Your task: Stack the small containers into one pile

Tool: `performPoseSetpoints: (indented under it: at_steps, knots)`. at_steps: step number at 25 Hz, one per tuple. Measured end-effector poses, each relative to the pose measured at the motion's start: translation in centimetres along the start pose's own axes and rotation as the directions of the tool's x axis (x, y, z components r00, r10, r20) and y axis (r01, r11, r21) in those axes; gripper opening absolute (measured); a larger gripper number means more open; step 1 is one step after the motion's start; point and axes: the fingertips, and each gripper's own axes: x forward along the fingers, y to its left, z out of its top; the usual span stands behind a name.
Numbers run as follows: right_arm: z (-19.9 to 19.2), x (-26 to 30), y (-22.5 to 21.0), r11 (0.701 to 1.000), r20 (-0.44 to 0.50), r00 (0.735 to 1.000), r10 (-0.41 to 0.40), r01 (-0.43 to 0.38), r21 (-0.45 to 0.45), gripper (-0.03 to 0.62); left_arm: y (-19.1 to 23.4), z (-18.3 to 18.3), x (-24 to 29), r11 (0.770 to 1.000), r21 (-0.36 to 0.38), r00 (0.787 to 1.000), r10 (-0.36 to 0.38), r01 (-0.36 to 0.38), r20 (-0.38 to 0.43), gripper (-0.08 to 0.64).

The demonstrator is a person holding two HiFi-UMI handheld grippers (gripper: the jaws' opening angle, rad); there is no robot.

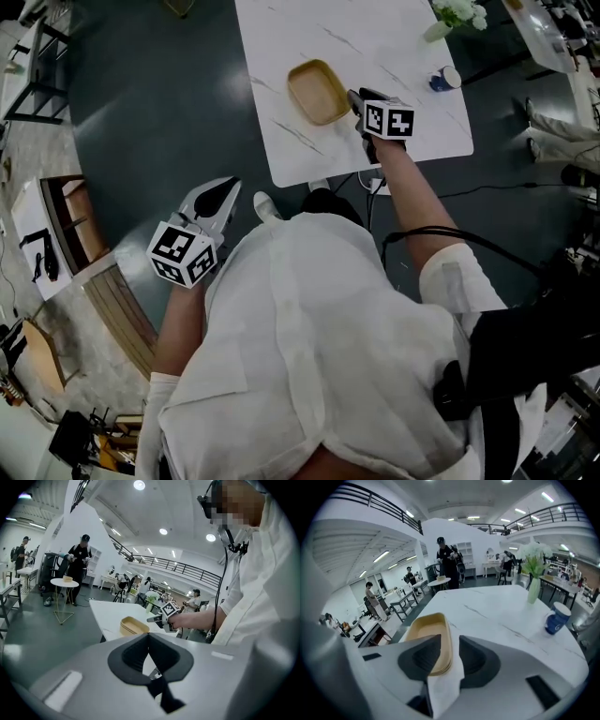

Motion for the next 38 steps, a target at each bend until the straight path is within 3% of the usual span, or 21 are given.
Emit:
performPoseSetpoints:
  at_steps: [3, 8, 17, 27, 38]
  knots:
    - [1.1, -2.7, 1.1, 1.000, 0.058, 0.998, 0.005, -0.004, -0.023, 0.107, -0.6, 0.4, 0.0, 1.000, 0.011, 1.000, -0.019, 0.019, -0.009, 0.006]
    - [0.1, -6.4, 5.0, 0.987, 0.066, 0.987, 0.148, -0.143, -0.076, 0.015, -2.1, 1.5, 1.6, 0.999, 0.038, 0.999, -0.036, 0.036, -0.001, 0.006]
    - [-6.5, -14.1, 9.7, 0.895, 0.002, 0.916, 0.401, -0.392, -0.212, 0.006, -9.3, 1.4, 7.1, 0.996, 0.054, 0.998, -0.066, 0.067, -0.013, 0.006]
    - [-12.1, -22.2, 8.0, 0.831, -0.013, 0.879, 0.476, -0.455, -0.322, 0.006, -19.1, -1.5, 9.6, 0.997, 0.048, 0.998, -0.061, 0.062, -0.028, 0.006]
    - [-15.9, -27.4, 9.1, 0.767, -0.013, 0.843, 0.537, -0.495, -0.409, 0.005, -25.3, -5.1, 8.5, 0.998, 0.043, 0.999, -0.038, 0.039, -0.029, 0.006]
